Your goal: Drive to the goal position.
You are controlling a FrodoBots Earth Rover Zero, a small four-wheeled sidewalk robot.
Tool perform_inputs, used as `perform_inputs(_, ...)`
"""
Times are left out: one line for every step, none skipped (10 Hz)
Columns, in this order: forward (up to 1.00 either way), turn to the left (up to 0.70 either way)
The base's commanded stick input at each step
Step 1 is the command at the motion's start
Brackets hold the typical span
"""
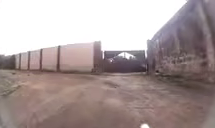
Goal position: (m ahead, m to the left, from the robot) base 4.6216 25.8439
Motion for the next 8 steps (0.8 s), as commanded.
perform_inputs(0.7,0.0)
perform_inputs(0.7,0.0)
perform_inputs(0.7,0.0)
perform_inputs(0.7,0.0)
perform_inputs(0.7,0.0)
perform_inputs(0.7,0.0)
perform_inputs(0.7,0.04)
perform_inputs(0.7,0.1)
